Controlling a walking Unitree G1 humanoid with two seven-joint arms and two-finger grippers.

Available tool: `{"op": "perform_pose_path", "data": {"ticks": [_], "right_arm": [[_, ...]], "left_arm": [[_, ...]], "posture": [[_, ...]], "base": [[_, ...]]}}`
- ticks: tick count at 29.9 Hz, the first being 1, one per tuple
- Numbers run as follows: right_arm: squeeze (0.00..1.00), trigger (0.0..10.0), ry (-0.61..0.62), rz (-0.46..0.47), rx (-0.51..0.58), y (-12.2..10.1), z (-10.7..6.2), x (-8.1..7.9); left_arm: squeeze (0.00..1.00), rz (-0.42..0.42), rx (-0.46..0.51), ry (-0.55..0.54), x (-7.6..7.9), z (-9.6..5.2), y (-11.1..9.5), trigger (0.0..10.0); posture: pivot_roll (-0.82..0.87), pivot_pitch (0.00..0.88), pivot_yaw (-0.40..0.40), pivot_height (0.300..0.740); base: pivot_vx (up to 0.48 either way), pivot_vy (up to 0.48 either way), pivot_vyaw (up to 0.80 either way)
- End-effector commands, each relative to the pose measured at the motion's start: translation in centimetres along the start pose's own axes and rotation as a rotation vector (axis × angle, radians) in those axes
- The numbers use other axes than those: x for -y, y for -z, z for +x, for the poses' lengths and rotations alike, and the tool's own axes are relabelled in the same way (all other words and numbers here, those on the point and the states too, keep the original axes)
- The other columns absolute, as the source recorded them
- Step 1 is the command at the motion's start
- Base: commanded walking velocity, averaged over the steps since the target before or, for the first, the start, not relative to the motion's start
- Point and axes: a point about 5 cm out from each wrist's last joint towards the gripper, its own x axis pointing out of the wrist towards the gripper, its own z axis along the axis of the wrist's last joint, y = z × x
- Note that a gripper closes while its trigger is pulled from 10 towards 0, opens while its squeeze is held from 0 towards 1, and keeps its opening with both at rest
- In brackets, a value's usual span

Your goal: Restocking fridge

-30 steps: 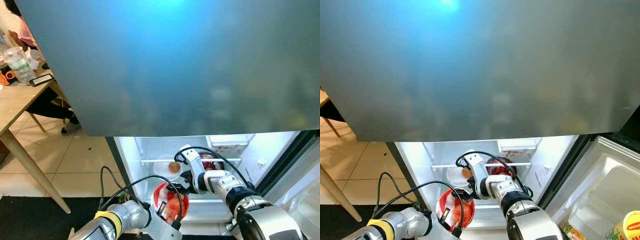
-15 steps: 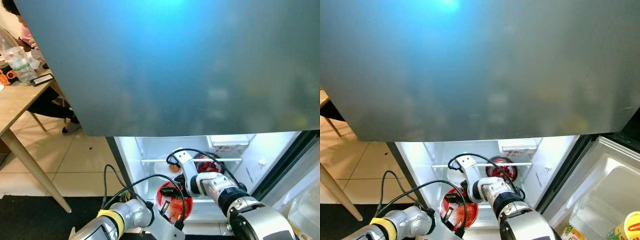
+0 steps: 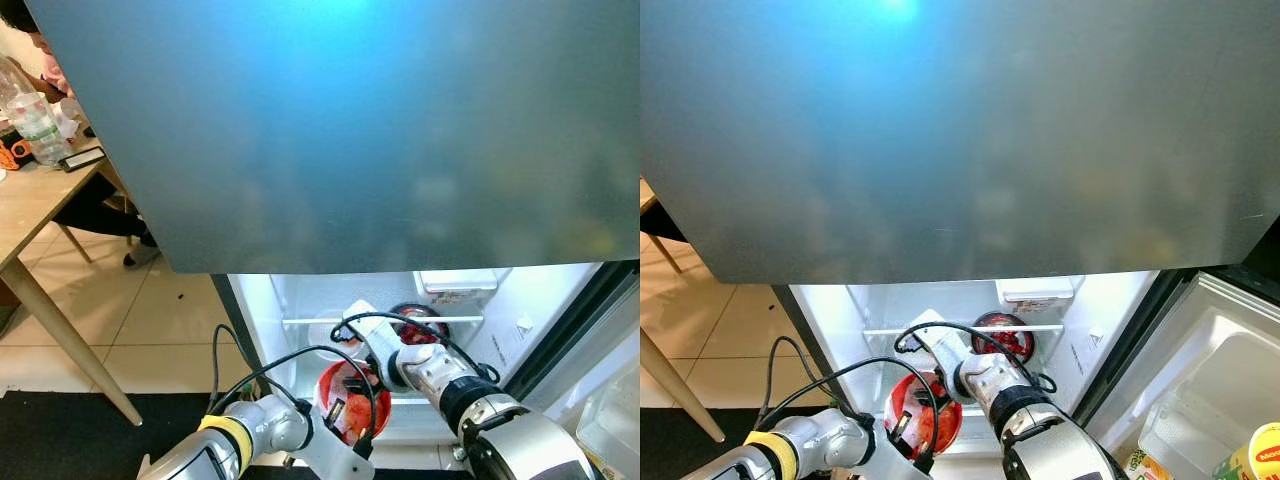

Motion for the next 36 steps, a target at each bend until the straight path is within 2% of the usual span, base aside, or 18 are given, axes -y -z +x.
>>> {"op": "perform_pose_path", "data": {"ticks": [1, 4, 14, 15, 16, 18, 19, 30, 36], "right_arm": [[0.0, 10.0, 0.01, -0.031, -0.026, 0.6, 0.2, -0.1], [0.0, 10.0, 0.016, -0.038, -0.032, 0.8, 0.2, -0.1], [0.0, 10.0, 0.057, 0.049, 0.003, 0.9, 0.2, 0.3], [0.0, 4.7, 0.054, 0.096, 0.027, 0.7, 0.1, 0.4], [0.0, 2.2, 0.051, 0.115, 0.036, 0.7, 0.1, 0.4], [0.0, 2.2, 0.048, 0.124, 0.043, 0.6, 0.1, 0.4], [0.0, 0.0, 0.044, 0.129, 0.046, 0.5, 0.0, 0.5], [0.0, 0.0, 0.031, 0.06, -0.004, 1.3, 0.2, 0.3], [0.0, 0.0, 0.034, -0.067, -0.069, 2.2, 0.2, 0.4]], "left_arm": [[0.0, 0.039, 0.015, -0.022, -0.7, 0.0, -0.4, 10.0], [0.0, 0.04, 0.017, -0.022, -0.7, 0.1, -0.5, 10.0], [0.0, 0.063, 0.025, -0.022, -0.9, 0.1, -0.7, 10.0], [0.0, 0.066, 0.027, -0.021, -0.9, 0.1, -0.7, 10.0], [0.0, 0.067, 0.027, -0.021, -0.9, 0.1, -0.8, 10.0], [0.0, 0.068, 0.028, -0.021, -0.9, 0.1, -0.8, 10.0], [0.0, 0.069, 0.029, -0.021, -0.9, 0.2, -0.8, 10.0], [0.0, 0.084, 0.028, -0.029, -1.2, 0.2, -0.9, 10.0], [0.0, 0.093, 0.029, -0.032, -1.4, 0.2, -1.0, 10.0]], "posture": [[-0.04, 0.038, 0.03, 0.695], [-0.04, 0.038, 0.03, 0.695], [-0.04, 0.036, 0.03, 0.695], [-0.04, 0.034, 0.029, 0.695], [-0.04, 0.034, 0.029, 0.695], [-0.04, 0.034, 0.029, 0.695], [-0.04, 0.034, 0.029, 0.695], [-0.04, 0.033, 0.028, 0.695], [-0.04, 0.033, 0.027, 0.695]], "base": [[0.0, 0.0, 0.0], [0.0, 0.0, 0.0], [0.0, 0.0, 0.0], [0.0, 0.0, 0.0], [0.0, 0.0, 0.0], [0.0, 0.0, 0.0], [0.0, 0.0, 0.0], [0.0, 0.0, 0.0], [0.0, 0.0, 0.0]]}}
